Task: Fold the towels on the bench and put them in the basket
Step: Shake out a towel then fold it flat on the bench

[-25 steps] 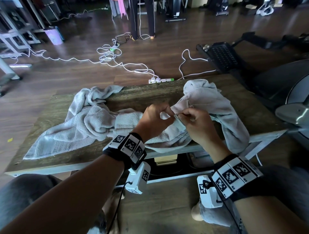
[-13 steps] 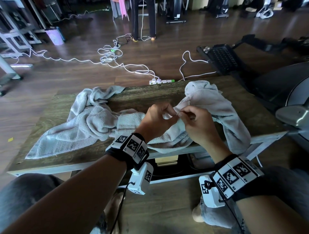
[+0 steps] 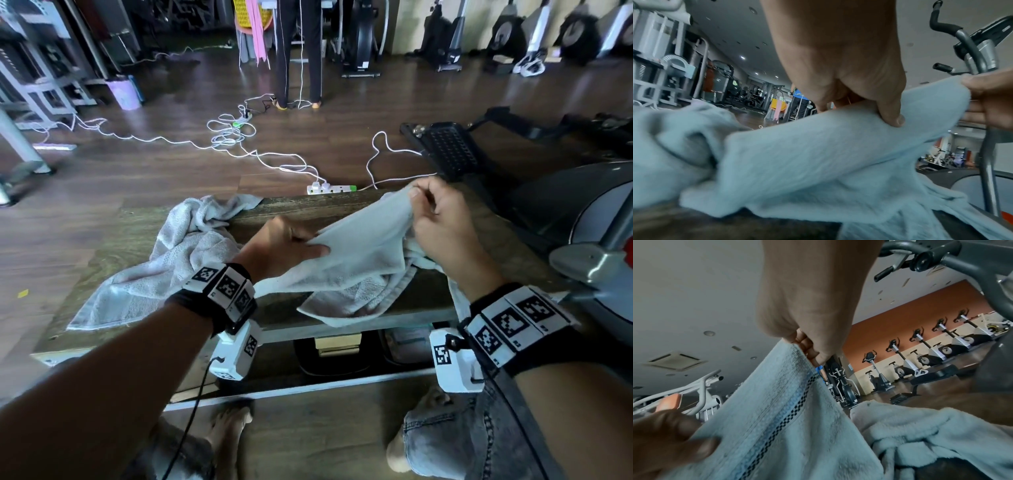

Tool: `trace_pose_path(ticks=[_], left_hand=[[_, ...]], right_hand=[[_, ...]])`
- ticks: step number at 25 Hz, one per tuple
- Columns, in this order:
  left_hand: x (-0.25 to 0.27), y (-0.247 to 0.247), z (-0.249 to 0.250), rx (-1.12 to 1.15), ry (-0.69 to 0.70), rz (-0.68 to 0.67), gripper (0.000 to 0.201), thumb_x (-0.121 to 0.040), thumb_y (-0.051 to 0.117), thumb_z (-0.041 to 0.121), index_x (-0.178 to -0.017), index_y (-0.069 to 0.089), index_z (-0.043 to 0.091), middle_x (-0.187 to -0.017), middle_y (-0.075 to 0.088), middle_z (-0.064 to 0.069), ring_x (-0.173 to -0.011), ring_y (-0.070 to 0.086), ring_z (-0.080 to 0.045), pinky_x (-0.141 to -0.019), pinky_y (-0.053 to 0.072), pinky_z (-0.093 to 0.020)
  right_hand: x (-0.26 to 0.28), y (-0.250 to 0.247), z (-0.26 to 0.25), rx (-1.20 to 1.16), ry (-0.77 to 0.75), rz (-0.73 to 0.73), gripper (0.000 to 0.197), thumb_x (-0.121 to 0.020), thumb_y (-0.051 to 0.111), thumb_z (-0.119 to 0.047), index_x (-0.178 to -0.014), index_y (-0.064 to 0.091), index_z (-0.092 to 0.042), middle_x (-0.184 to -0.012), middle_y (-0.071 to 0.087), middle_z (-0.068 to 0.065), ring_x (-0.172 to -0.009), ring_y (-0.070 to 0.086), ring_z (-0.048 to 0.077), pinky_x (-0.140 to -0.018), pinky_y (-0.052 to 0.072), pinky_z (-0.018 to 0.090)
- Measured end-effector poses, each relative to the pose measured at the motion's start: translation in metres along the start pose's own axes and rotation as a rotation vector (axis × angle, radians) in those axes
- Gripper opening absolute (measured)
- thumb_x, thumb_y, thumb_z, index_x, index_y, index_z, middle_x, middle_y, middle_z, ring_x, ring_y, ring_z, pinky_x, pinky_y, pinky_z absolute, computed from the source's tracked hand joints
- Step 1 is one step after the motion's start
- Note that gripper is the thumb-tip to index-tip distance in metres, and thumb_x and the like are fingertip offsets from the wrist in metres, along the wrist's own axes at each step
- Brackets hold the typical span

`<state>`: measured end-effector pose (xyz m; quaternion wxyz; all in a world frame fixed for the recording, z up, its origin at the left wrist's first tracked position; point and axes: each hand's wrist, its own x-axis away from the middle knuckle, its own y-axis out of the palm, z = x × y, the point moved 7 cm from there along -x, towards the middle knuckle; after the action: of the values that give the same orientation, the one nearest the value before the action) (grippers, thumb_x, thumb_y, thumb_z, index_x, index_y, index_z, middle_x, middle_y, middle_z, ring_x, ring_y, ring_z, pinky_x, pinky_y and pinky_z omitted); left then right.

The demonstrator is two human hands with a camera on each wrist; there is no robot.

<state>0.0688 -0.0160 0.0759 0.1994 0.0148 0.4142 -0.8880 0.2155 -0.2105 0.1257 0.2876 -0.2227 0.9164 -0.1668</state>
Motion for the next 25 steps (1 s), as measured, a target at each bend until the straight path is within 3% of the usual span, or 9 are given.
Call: trace_pose_path(ticks=[2,4,6,8,11,14,18,22,25], left_hand=[[0.011,-0.027,-0.015,-0.060,-0.022,0.004,0.024,-0.083,0.076,0.031,-0.066,0.073,0.015,-0.055,0.052,0.002,-0.048,0.037,-0.008,-0.046,0.031,-0.019],[0.023,-0.056,-0.033,-0.104,-0.080,0.037,0.016,-0.083,0.076,0.032,-0.080,0.078,0.016,-0.071,0.070,-0.002,-0.057,0.053,-0.010,-0.057,0.047,-0.028],[0.031,-0.082,-0.045,-0.131,-0.110,0.092,0.014,-0.081,0.078,0.031,-0.090,0.080,0.020,-0.078,0.073,0.018,-0.069,0.063,-0.005,-0.069,0.051,-0.027],[0.038,-0.104,-0.051,-0.126,-0.089,0.137,0.012,-0.081,0.079,0.024,-0.092,0.080,0.018,-0.071,0.067,0.035,-0.066,0.059,0.009,-0.069,0.047,-0.013],[0.042,-0.127,-0.048,-0.144,-0.022,0.164,0.010,-0.086,0.074,0.014,-0.094,0.079,0.015,-0.073,0.073,0.017,-0.062,0.057,0.006,-0.067,0.051,-0.020],[0.042,-0.136,-0.041,-0.191,0.046,0.144,0.009,-0.094,0.063,0.014,-0.095,0.071,0.012,-0.076,0.070,-0.001,-0.065,0.060,-0.005,-0.065,0.051,-0.029],[0.042,-0.131,-0.031,-0.383,0.142,0.034,0.014,-0.098,0.044,0.025,-0.103,0.055,0.017,-0.071,0.064,-0.008,-0.065,0.062,-0.027,-0.062,0.050,-0.036],[0.045,-0.121,-0.028,-0.573,0.182,-0.030,0.019,-0.100,0.039,0.028,-0.110,0.048,0.015,-0.072,0.059,-0.009,-0.066,0.054,-0.031,-0.061,0.040,-0.032],[0.045,-0.119,-0.027,-0.531,0.182,-0.044,0.016,-0.100,0.044,0.021,-0.114,0.046,0.013,-0.069,0.056,-0.005,-0.063,0.050,-0.028,-0.061,0.035,-0.031]], right_hand=[[-0.010,-0.008,-0.001,-0.025,0.076,0.044,0.015,-0.103,0.047,-0.024,-0.101,0.062,-0.020,-0.087,0.064,-0.003,-0.075,0.059,0.006,-0.067,0.049,0.017],[-0.019,-0.010,-0.004,-0.017,0.121,0.058,0.016,-0.103,0.047,-0.023,-0.102,0.062,-0.021,-0.088,0.063,-0.007,-0.074,0.055,-0.003,-0.060,0.043,0.003],[-0.027,-0.010,-0.007,-0.019,0.141,0.072,0.017,-0.103,0.046,-0.023,-0.102,0.063,-0.021,-0.088,0.063,-0.007,-0.075,0.055,-0.001,-0.059,0.041,0.006],[-0.035,-0.008,-0.013,-0.029,0.154,0.084,0.018,-0.103,0.046,-0.023,-0.102,0.063,-0.018,-0.089,0.063,-0.003,-0.079,0.056,0.007,-0.066,0.044,0.016],[-0.046,-0.004,-0.016,-0.022,0.165,0.086,0.019,-0.102,0.046,-0.022,-0.100,0.064,-0.016,-0.094,0.066,0.004,-0.088,0.059,0.016,-0.081,0.048,0.028],[-0.053,-0.002,-0.019,-0.003,0.182,0.085,0.021,-0.102,0.045,-0.020,-0.100,0.065,-0.014,-0.096,0.067,0.008,-0.090,0.060,0.018,-0.086,0.049,0.030],[-0.055,-0.004,-0.021,0.037,0.188,0.087,0.025,-0.101,0.045,-0.016,-0.106,0.066,-0.004,-0.094,0.063,0.009,-0.089,0.056,0.017,-0.079,0.042,0.023],[-0.050,-0.006,-0.014,0.090,0.199,0.065,0.023,-0.101,0.046,-0.016,-0.106,0.066,-0.005,-0.094,0.063,0.010,-0.089,0.056,0.018,-0.080,0.040,0.024],[-0.048,-0.006,-0.007,0.118,0.216,0.060,0.023,-0.101,0.047,-0.020,-0.109,0.065,-0.007,-0.097,0.064,0.008,-0.092,0.057,0.018,-0.082,0.040,0.025]])
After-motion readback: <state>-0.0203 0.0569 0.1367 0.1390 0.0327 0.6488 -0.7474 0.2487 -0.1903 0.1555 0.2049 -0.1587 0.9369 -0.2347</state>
